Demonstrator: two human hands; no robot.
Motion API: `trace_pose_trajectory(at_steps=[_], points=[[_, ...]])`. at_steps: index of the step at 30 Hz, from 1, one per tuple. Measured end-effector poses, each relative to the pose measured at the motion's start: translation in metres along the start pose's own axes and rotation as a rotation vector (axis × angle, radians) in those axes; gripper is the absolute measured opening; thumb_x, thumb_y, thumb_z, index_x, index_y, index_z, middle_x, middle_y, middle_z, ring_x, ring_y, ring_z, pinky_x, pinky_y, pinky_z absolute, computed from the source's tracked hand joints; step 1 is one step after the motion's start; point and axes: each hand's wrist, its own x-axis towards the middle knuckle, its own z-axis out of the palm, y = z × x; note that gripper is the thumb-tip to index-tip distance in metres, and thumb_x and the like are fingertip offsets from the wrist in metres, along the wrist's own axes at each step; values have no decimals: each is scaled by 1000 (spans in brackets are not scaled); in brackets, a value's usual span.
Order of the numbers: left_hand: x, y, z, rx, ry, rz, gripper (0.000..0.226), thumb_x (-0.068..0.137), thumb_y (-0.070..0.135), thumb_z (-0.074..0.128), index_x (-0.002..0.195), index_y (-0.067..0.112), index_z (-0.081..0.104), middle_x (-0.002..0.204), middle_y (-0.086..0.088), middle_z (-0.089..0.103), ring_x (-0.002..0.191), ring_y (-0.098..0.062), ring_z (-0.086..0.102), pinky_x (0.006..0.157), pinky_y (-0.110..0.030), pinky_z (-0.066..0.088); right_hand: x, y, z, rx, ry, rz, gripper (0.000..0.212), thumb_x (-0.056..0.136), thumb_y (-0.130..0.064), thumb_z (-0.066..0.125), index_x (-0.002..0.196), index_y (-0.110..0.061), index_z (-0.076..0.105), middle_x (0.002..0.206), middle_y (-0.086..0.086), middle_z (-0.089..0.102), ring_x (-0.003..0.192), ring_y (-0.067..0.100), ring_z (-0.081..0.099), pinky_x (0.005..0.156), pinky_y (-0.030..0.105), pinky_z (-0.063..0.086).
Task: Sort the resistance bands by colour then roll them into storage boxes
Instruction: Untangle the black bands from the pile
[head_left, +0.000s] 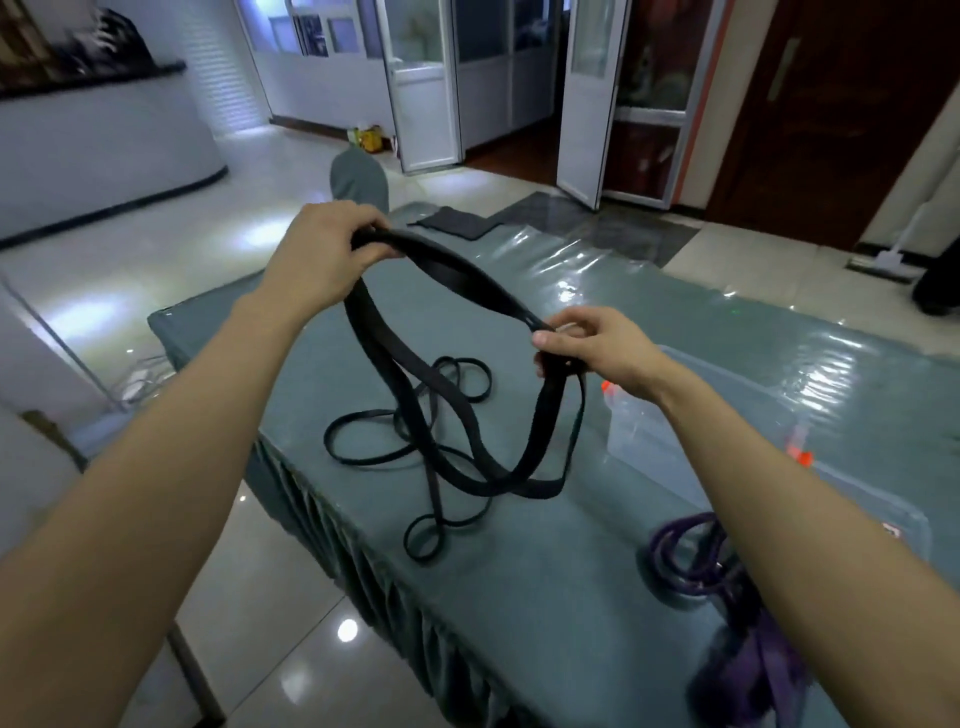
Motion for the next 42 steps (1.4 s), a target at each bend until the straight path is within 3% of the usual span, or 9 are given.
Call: trace_pose_trajectory(at_steps=[6, 10, 15, 22, 27, 30, 37, 40, 42], points=[[-27, -28, 25, 32, -449, -241, 51, 68, 50, 99, 102, 24, 71, 97, 3, 72, 95, -26, 70, 79, -38, 53, -2, -6, -9, -115, 134, -72, 29, 89, -42, 86, 102, -17, 77, 100, 3, 82, 98, 24, 78, 103, 53, 58], [-48, -20, 52, -78, -815, -344, 108, 48, 80, 95, 136, 31, 58, 128, 10, 66, 121, -16, 64, 110, -42, 53, 10, -37, -3, -319, 110, -201, 33, 83, -60, 82, 89, -30, 70, 94, 13, 73, 91, 37, 69, 92, 56, 56], [-50, 38, 97, -532, -647, -275, 100, 62, 82, 88, 145, 36, 57, 143, 15, 64, 136, -5, 58, 121, -43, 46, 19, -76, 2, -495, 151, -317, 30, 87, -54, 83, 96, -26, 74, 87, -7, 71, 78, 10, 63, 74, 32, 50], [-16, 112, 129, -866, -559, -225, 72, 78, 54, 94, 140, 32, 64, 135, 11, 72, 126, -4, 68, 115, -37, 51, -1, -138, -41, -241, 354, -428, 33, 96, -36, 80, 109, -7, 71, 93, 10, 71, 80, 13, 69, 81, 35, 64], [-4, 130, 133, -911, -375, -280, 40, 91, 37, 87, 101, 1, 74, 91, -5, 81, 80, -20, 75, 95, -47, 64, -31, -144, -88, -206, 404, -364, 30, 97, -32, 80, 109, -6, 70, 95, 11, 71, 83, 20, 75, 78, 31, 64], [3, 126, 124, -971, -108, -374, 45, 79, 43, 96, 88, 12, 64, 79, 0, 68, 73, -12, 62, 78, -28, 56, -56, -130, -112, -101, 514, -321, 25, 96, -36, 78, 98, -14, 67, 84, 6, 61, 80, 25, 76, 81, 40, 61], [-35, 203, 178, -888, -583, -258, 112, 54, 54, 106, 151, 36, 52, 153, 16, 59, 145, -4, 50, 122, -35, 39, -123, -147, -125, 245, 355, -398, 6, 107, -13, 62, 105, -8, 63, 98, 17, 68, 90, 30, 78, 83, 40, 63], [-51, 244, 214, -805, -669, -217, 80, 76, 43, 98, 145, 25, 62, 144, 13, 65, 140, -6, 55, 125, -43, 41, -156, -148, -138, 327, 322, -429, 8, 109, -13, 59, 110, -6, 61, 102, 17, 64, 96, 31, 78, 94, 48, 63], [-64, 270, 225, -785, -695, -229, 53, 91, 22, 86, 135, 4, 64, 125, -8, 74, 115, -9, 71, 108, -43, 55, -177, -141, -153, 365, 330, -430, 11, 108, -13, 59, 115, -4, 60, 103, 17, 66, 99, 34, 78, 89, 45, 63]])
